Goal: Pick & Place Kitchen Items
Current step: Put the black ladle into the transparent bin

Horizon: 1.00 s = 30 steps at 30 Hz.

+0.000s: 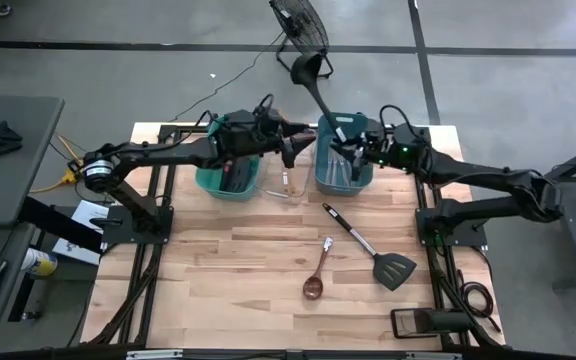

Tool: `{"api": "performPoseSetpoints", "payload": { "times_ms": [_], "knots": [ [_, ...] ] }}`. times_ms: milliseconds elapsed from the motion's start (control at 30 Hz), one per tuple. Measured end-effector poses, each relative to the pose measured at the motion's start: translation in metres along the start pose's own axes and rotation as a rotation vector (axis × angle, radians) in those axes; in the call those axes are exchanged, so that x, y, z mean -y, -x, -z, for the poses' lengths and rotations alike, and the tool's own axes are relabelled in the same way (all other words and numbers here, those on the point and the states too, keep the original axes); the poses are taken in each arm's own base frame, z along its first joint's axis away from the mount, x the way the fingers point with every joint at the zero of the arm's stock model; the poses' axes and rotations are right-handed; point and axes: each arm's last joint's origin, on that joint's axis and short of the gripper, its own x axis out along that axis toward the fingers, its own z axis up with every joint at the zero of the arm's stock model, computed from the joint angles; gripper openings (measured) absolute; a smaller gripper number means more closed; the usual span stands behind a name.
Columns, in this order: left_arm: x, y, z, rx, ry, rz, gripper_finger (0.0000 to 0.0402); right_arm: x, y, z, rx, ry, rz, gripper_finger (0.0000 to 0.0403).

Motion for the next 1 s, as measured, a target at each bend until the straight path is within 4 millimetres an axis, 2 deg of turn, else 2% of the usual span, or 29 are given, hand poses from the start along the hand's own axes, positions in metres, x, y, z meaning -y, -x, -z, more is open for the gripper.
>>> {"api": "performPoseSetpoints", "payload": {
  "times_ms": [233,500,767,867,1000],
  "knots": [
    [-0.003,0.001,-0.009,0.051,0.017,0.068,0.0255,-0.007,-0.016,0.009,0.011,0.012,-0.016,0.0080],
    [-0.002,0.001,-0.009,0.059,0.052,0.080,0.0255,-0.016,-0.035,0.024,-0.006,0.012,-0.055,0.0080],
    [-0.003,0.001,-0.010,0.070,0.089,0.054,0.0254,-0.019,-0.040,0.028,0.002,0.014,-0.048,0.0080],
    [-0.003,0.001,-0.010,0.071,0.107,0.052,0.0239,-0.019,-0.040,0.028,0.010,0.013,-0.043,0.0080],
    [-0.003,0.001,-0.010,0.070,0.133,0.052,0.0195,-0.019,-0.040,0.028,0.010,0.014,-0.048,0.0080]
  ]
}}
